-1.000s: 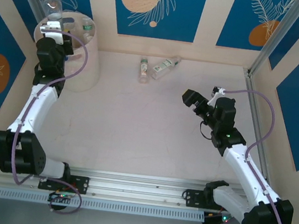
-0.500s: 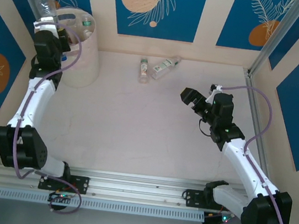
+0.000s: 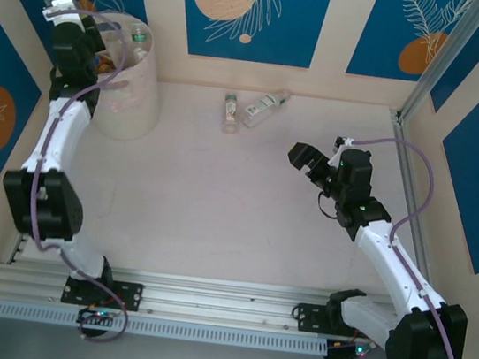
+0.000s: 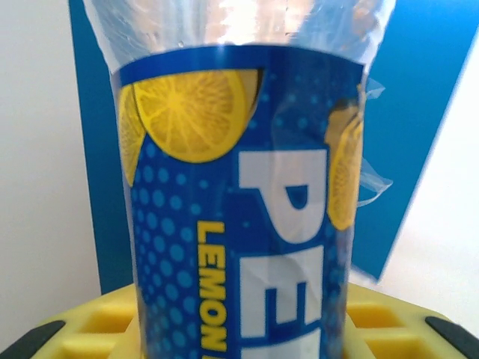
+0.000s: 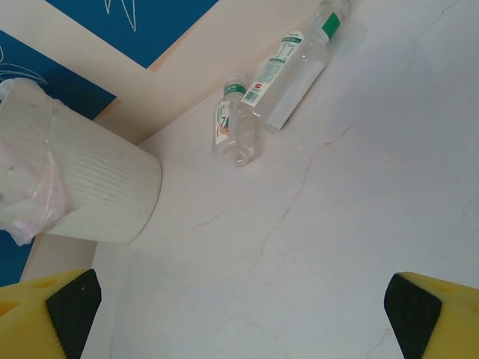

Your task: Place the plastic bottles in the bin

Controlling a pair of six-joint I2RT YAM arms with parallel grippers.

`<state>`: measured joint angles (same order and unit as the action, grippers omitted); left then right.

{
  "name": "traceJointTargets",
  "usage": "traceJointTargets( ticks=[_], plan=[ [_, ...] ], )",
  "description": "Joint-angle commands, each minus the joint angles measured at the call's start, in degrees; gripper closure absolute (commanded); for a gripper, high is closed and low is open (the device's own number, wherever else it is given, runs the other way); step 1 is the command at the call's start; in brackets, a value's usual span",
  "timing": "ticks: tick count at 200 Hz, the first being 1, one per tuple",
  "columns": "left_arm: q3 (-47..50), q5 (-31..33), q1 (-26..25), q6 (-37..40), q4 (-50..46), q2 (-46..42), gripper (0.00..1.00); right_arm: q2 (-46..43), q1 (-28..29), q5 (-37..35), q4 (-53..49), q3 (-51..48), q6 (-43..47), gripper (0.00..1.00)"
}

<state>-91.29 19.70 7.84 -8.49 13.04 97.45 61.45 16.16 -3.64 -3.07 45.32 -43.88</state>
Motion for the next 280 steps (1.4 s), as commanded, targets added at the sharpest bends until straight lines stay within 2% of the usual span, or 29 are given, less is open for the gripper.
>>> traceJointTargets(
  ticks=[1,18,28,35,43,67,75,98,127,177,213,241,262,280],
  plan=[
    [-3.7,5.1,1.1,-1.0,-4.5,1.8,0.89,-0.8,0.5,-0.8,-0.2,-0.5,-0.8,0.0],
    [-5.1,7.6,1.4,-2.2,-9.2,2.5,0.75,-0.6,0.6,-1.0,-0.3,-0.5,-1.0,0.0],
    [-6.3,7.3,1.7,-2.1,-11.8,3.2,0.52,-0.5,0.6,-1.1,-0.2,-0.4,-0.8,0.0],
    [-7.1,6.9,1.8,-1.8,-13.8,3.6,0.43,-0.3,0.7,-1.1,-0.3,-0.2,-0.7,0.0],
    [-7.5,6.7,2.0,-1.3,-15.1,3.8,0.39,-0.1,0.7,-1.2,-0.5,0.0,-0.4,0.0],
    [-6.2,7.4,2.0,-2.8,-17.6,2.0,0.38,0.5,0.7,-1.1,-1.2,0.7,-0.1,0.0],
    [-6.2,7.3,1.9,-3.9,-18.9,1.3,0.35,0.5,0.7,-1.2,-1.4,0.7,0.0,0.0],
    [-7.6,8.2,2.0,-5.1,-22.3,0.2,0.01,0.5,0.7,-1.5,-1.7,0.3,0.1,0.0],
    [-10.1,6.5,2.0,-6.6,-25.2,-1.2,0.0,0.5,0.7,-1.8,-1.9,0.2,0.3,0.0],
    [-11.9,-4.0,2.0,-9.2,-27.6,-2.9,0.0,1.1,0.7,-1.8,-2.1,0.1,0.2,0.0],
    [-13.9,-16.3,1.8,-7.9,-27.3,-0.4,0.0,1.9,0.6,-1.8,-2.6,0.6,0.2,0.0],
    [-15.8,-19.8,1.2,-7.6,-29.2,2.4,0.0,2.6,0.7,-1.7,-3.4,1.3,0.3,0.0],
    [-15.1,-27.3,-0.4,-5.0,-28.4,2.4,0.0,2.8,0.7,-1.5,-3.8,1.6,0.8,0.0],
    [-13.9,-29.3,-4.0,-2.6,-28.0,1.2,0.0,3.0,0.6,-1.6,-3.8,1.5,1.4,0.0]
  ],
)
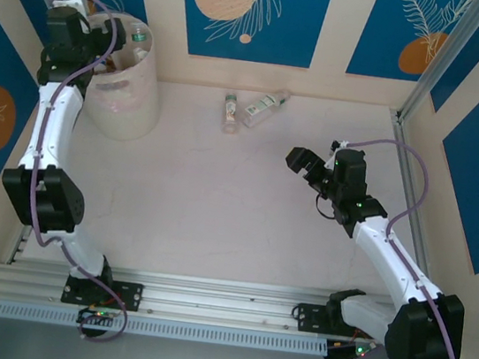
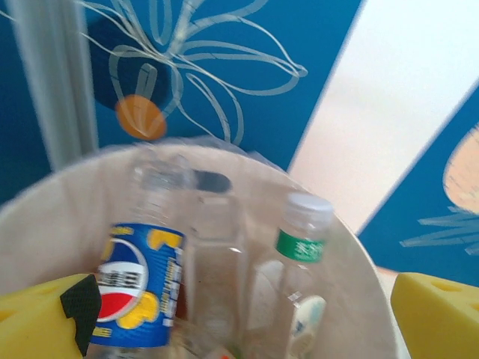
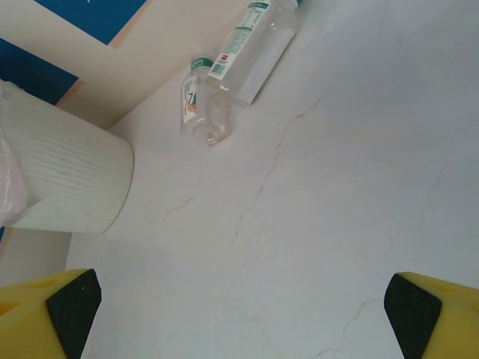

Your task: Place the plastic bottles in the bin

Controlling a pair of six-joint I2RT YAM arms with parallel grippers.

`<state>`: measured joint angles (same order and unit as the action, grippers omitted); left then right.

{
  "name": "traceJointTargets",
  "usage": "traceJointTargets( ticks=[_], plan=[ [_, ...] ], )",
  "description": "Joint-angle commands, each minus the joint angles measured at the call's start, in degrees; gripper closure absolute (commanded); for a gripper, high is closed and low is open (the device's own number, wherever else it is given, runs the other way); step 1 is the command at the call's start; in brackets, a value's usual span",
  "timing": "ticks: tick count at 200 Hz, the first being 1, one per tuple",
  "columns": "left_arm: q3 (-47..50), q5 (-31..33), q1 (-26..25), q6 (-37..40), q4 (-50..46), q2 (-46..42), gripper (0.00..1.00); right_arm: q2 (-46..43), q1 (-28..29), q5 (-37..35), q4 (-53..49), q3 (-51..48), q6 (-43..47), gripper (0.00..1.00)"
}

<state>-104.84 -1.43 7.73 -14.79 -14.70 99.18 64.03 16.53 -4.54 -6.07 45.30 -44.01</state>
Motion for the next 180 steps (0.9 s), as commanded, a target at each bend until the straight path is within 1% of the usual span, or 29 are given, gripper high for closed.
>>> traceJointTargets(
  ticks=[1,30,57,75,104,129,157,180],
  plan=[
    [-0.3,-8.3,-4.1,3.8,-0.2,-0.6,0.0,0.4,0.3,-0.7,-0.8,1.5,1.5,0.0],
    [1.9,-12.5,-12.4,7.2,0.6,-1.9,0.0,0.7,0.3,-0.6,0.3,1.4,1.7,0.0],
    [2.5,-14.8,-20.7,12.6,1.0,0.9,0.0,0.7,0.2,-0.7,1.5,1.0,1.0,0.0],
    [1.7,-13.4,-24.5,14.2,0.7,4.8,0.0,0.4,0.2,-0.8,1.1,0.9,1.0,0.0],
    [-0.4,-13.9,-26.3,12.3,1.8,11.0,0.0,-0.9,0.1,-1.8,-1.0,0.8,1.5,0.01],
    [-3.6,-12.1,-26.4,10.5,1.2,16.5,0.0,-2.9,0.1,-3.3,-1.3,-0.5,1.2,0.0],
    [-7.2,-9.8,-26.5,10.6,-0.3,21.7,0.0,-4.7,-0.1,-4.5,-1.4,-1.5,0.7,0.0],
    [-12.8,-7.2,-26.4,10.6,-3.5,26.9,0.0,-5.0,-0.3,-4.6,-1.1,-1.9,0.8,0.0]
  ],
)
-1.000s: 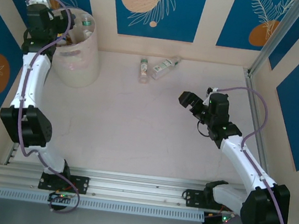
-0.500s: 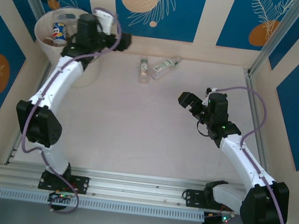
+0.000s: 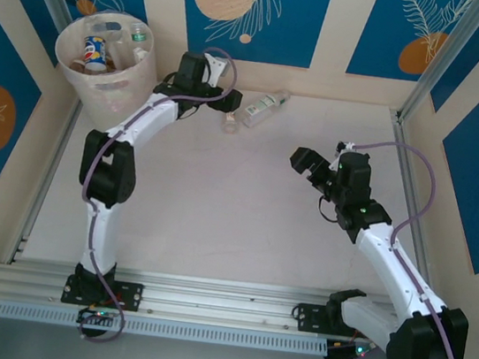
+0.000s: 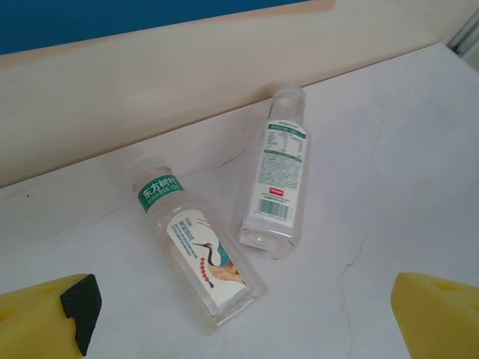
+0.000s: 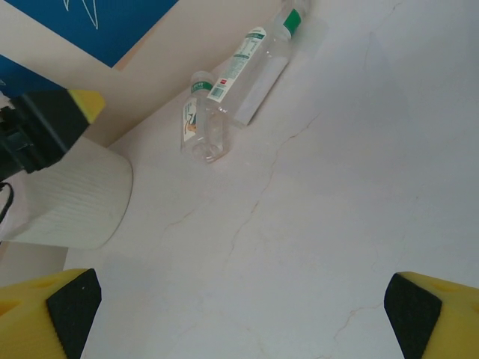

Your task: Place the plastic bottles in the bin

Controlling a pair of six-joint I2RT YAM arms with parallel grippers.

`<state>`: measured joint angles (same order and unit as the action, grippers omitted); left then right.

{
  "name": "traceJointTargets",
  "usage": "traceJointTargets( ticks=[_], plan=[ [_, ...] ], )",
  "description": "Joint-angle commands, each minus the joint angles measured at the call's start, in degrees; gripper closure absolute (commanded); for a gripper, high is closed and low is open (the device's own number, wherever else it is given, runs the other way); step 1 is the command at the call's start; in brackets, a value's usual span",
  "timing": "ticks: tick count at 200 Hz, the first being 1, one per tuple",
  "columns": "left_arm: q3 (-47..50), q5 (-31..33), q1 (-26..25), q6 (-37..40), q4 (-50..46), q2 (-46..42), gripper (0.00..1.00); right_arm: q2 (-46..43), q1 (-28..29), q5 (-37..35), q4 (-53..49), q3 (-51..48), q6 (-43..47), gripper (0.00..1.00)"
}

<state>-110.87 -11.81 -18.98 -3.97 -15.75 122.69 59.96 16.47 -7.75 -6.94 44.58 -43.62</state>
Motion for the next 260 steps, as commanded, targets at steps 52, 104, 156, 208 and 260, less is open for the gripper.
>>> traceJointTargets(
  ticks=[52,104,156,208,260],
  plan=[
    [-27.7,0.4,1.9,-0.7,-12.7,18.1,0.0,-0.5,-0.1,5.5,2.7,-0.5,3.8,0.0],
    [-41.4,4.7,1.7,-9.5,-24.7,27.9,0.0,-0.8,-0.1,3.9,0.9,-0.6,4.3,0.01],
    [-41.4,11.3,-1.9,-13.7,-27.7,30.1,0.01,0.0,-0.2,2.4,-0.1,-0.1,3.9,0.01],
    [-42.1,7.4,-2.1,-14.5,-26.0,32.2,0.08,-0.3,-0.2,1.3,-1.2,-0.2,4.2,0.0],
    [-42.2,12.4,-2.1,-11.5,-28.7,33.4,0.15,-0.1,-0.2,1.4,-1.6,0.1,4.3,0.0]
  ],
)
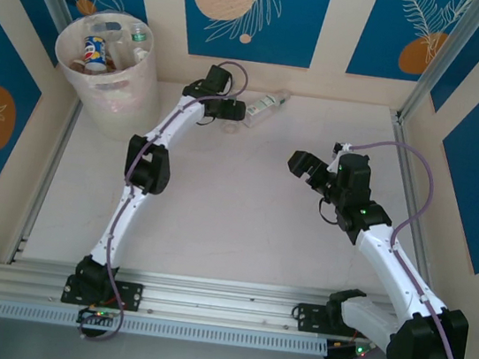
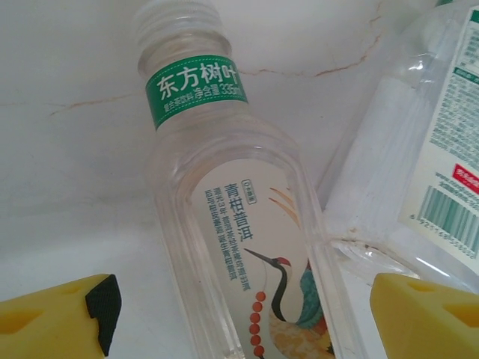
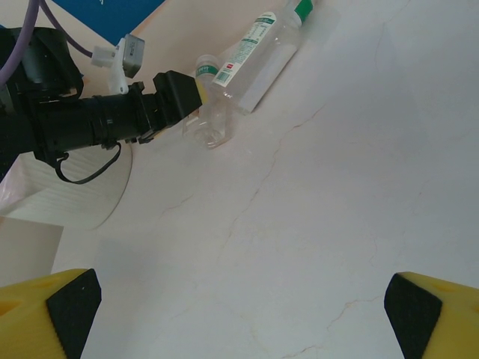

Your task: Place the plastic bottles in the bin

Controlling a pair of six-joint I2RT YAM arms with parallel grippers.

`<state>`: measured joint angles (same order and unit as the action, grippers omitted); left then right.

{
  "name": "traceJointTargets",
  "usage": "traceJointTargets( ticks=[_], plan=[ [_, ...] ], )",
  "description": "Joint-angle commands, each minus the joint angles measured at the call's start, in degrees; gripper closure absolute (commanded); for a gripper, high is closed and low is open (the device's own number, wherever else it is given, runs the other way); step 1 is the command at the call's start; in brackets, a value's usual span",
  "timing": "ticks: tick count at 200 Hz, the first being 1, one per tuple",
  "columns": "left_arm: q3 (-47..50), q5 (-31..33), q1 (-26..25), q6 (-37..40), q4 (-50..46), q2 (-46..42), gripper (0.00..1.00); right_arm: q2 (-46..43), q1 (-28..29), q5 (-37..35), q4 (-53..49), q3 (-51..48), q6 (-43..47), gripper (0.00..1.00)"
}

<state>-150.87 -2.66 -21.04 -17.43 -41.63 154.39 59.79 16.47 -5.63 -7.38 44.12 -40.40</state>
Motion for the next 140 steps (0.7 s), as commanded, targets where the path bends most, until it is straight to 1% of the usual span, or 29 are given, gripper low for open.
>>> traceJointTargets(
  ticks=[1,34,59,79,120,140],
  plan=[
    [-2.2,3.4,-0.1,2.1,-2.9,1.7,0.15,0.1,-0.1,-0.8,-1.1,0.6,1.2,0.0],
    [-2.2,4.9,-0.1,3.7,-3.9,2.1,0.18,0.2,-0.1,-0.9,-1.2,0.6,1.0,0.0],
    [-2.3,2.6,-0.2,4.5,-2.6,2.7,0.17,0.4,-0.2,-0.8,-1.3,0.7,1.1,0.0],
    [-3.5,2.6,-0.5,5.2,-2.3,4.0,0.18,0.4,-0.2,-0.8,-1.5,0.9,1.1,0.0],
    [-12.7,5.4,-0.6,6.9,-7.9,8.7,0.28,0.6,-0.2,-0.9,-1.7,0.6,1.1,0.0],
    [-13.9,5.6,-0.6,8.2,-9.3,8.7,0.35,0.6,-0.2,-0.9,-1.7,0.6,1.2,0.0]
  ],
)
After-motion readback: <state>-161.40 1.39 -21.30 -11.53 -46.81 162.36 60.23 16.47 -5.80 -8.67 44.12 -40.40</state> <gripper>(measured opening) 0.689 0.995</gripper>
